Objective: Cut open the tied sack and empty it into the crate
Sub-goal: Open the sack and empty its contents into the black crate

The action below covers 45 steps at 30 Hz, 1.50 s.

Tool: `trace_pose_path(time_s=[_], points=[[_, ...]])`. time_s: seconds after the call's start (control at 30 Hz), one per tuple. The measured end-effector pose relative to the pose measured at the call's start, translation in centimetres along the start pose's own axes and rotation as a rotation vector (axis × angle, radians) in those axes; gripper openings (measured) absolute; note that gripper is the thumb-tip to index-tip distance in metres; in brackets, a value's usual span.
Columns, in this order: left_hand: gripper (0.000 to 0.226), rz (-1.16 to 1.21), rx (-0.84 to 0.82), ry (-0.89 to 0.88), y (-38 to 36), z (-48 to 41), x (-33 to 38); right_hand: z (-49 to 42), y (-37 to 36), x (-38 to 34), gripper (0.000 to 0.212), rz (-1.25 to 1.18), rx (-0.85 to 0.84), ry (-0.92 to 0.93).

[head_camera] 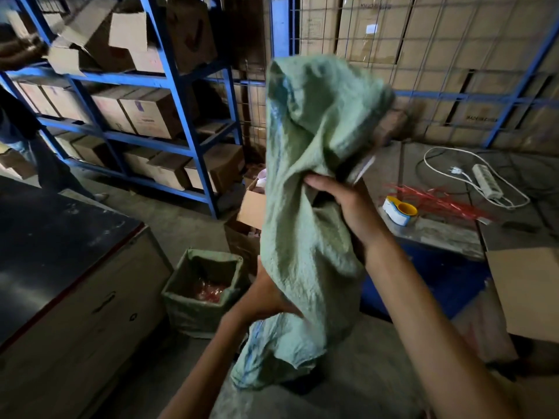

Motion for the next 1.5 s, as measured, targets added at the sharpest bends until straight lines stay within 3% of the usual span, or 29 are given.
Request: trace_pose_path(time_s=[0.07,0.1,0.2,0.27,0.3,0.43,0.53,0.67,0.77,0.87,0.97,1.03,1.1,1.13,1.2,1.27,1.4,1.47,1.5], points=[[0.103,0.215,0.110,0.129,-0.7,-0.3,0.0,-0.4,-2.3,-1.3,0.047,0.072,-0.045,0.045],[0.085,0.309,0.140,0.181,-1.1,-0.8,-0.4,-0.5,-3.2,-1.8,0.059,0.117,-0.061,0.053],[0.017,0.550,0.201,0.282,-2.1,-1.5,-0.2,-1.2,-5.4,-2.7,0.116,0.315,-0.178,0.066],[0.030,0.556,0.240,0.303,-1.8,-1.8,-0.4,-1.4,-5.5,-3.6,0.141,0.386,-0.253,0.093],[0.037,0.592,0.267,0.322,-1.6,-1.8,-0.7,-1.4,-5.0,-4.1,0.144,0.355,-0.263,0.112],[0.023,0.719,0.322,0.345,0.2,-2.0,-0.7,-1.0,0.4,-5.7,0.125,0.295,-0.122,0.170],[0.032,0.826,0.361,0.279,1.5,-2.4,-0.1,-0.2,3.9,-3.3,0.123,0.305,-0.122,0.099],[0.030,1.030,0.397,0.252,2.4,-3.6,0.9,2.1,6.2,3.3,0.140,0.568,-0.247,-0.060],[0.034,1.196,0.343,0.229,2.2,-4.1,1.9,3.0,7.4,7.1,0.151,0.885,-0.218,-0.114],[0.041,1.230,0.287,0.176,1.3,-4.6,5.2,3.3,5.8,9.1,0.160,0.925,-0.220,-0.079],[0.032,1.444,0.434,-0.076,1.3,-5.4,8.4,2.8,5.0,11.3,0.132,0.785,-0.116,-0.090],[0.030,1.304,0.405,0.184,0.5,-5.4,6.5,2.6,5.5,12.0,0.124,0.650,-0.003,-0.045],[0.055,1.121,0.274,0.309,0.3,-5.6,4.5,2.6,6.4,11.7,0.118,0.612,0.099,0.011],[0.058,0.988,0.232,0.312,1.3,-5.2,4.0,2.6,7.0,11.4,0.114,0.618,0.142,0.023],[0.028,0.684,0.197,0.247,2.6,-4.9,4.8,2.4,8.3,10.8,0.111,0.617,0.205,0.025],[0.006,0.394,0.046,0.161,2.5,-4.6,5.7,2.1,9.6,10.2,0.109,0.628,0.233,0.008],[0.024,0.028,-0.395,0.191,0.3,-1.7,3.6,1.6,11.1,8.1,0.092,0.774,0.283,0.007],[0.034,-0.023,-0.437,0.232,0.5,-0.5,2.3,1.3,10.9,6.4,0.088,0.905,0.284,0.041],[0.037,-0.004,-0.358,0.258,1.4,-0.3,1.7,1.1,10.4,5.4,0.087,0.965,0.261,0.069]])
Point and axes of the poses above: each hand's wrist, its own z-axis away from the middle knuckle, its own y-axis out of the back of the hand, x = y × z, the point moved 9 cm from there along -z, towards the middle knuckle, and after that the axes turned 2 degrees about -x, right-handed, at the moved point
